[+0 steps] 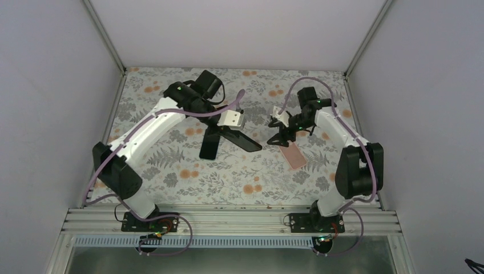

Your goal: Take the phone out of the phone case

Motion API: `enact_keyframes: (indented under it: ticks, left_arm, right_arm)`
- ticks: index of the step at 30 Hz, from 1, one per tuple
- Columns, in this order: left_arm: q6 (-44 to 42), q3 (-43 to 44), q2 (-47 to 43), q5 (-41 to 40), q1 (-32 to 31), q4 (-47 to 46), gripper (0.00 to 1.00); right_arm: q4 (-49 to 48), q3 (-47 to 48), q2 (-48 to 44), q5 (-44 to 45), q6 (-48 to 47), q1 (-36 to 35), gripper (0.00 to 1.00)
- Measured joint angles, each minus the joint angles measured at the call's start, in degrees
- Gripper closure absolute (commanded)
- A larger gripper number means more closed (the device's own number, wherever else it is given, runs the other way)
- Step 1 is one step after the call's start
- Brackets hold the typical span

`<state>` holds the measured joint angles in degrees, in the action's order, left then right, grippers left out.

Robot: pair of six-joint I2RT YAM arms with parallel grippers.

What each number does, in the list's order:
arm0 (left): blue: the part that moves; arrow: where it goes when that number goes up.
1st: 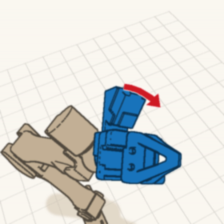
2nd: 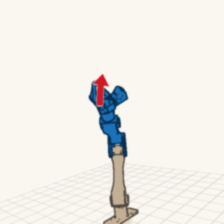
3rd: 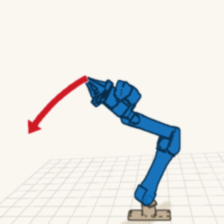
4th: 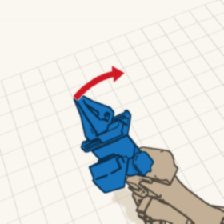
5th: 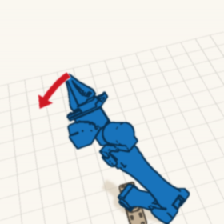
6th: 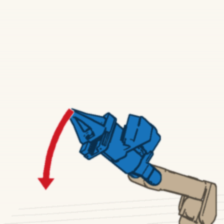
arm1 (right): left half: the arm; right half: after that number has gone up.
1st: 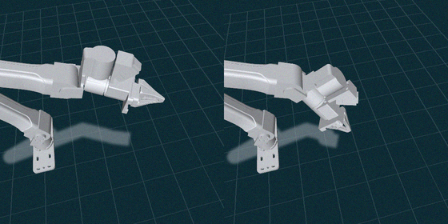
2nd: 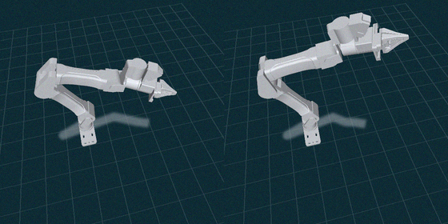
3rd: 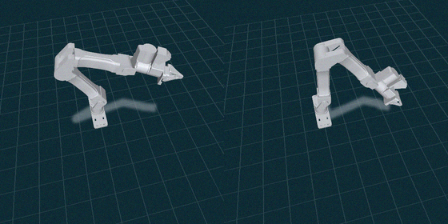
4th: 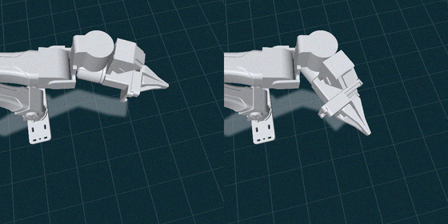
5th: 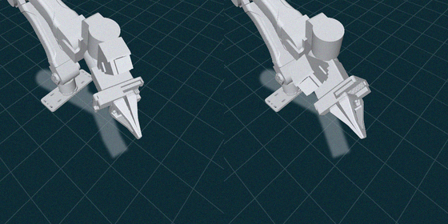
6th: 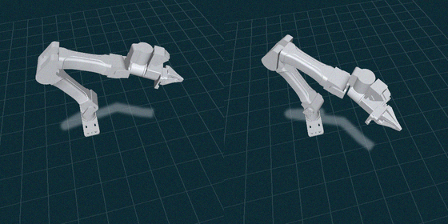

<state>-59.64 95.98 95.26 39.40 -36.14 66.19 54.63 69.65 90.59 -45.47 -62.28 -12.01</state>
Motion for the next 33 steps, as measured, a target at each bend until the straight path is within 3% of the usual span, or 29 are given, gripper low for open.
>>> enact_keyframes:
  ticks: [4, 9, 13, 17, 21, 33]
  left_arm:
    - [-1.9, 0.13, -3.87, 3.98, -0.81, 3.69, 0.98]
    - [-2.43, 0.85, -3.34, 5.35, -0.98, 5.42, 0.98]
    - [-1.2, -1.27, -3.19, 4.2, -0.9, 1.57, 0.98]
    - [0.11, -4.17, -2.8, 2.23, -0.09, -2.8, 0.98]
    - [0.74, -4.31, -1.55, 1.62, 1.92, -5.49, 0.98]
    - [0.37, -4.31, -0.55, 4.81, 2.91, -5.33, 0.98]
  right_arm:
    - [-1.05, 2.62, 4.66, 2.75, -1.55, 4.85, 0.16]
    - [-0.55, 6.47, 7.23, 2.95, -3.17, 5.92, 0.16]
    - [-0.55, 2.29, 1.84, 2.84, -3.61, 3.21, 0.14]
    - [-0.2, -5.44, -8.63, 3.21, -1.79, -4.02, 0.14]
    - [0.0, -6.6, -13.79, 3.13, 1.16, -7.93, 0.14]
    - [-8.39, -6.6, -12.09, 4.02, 8.04, -8.61, 0.15]
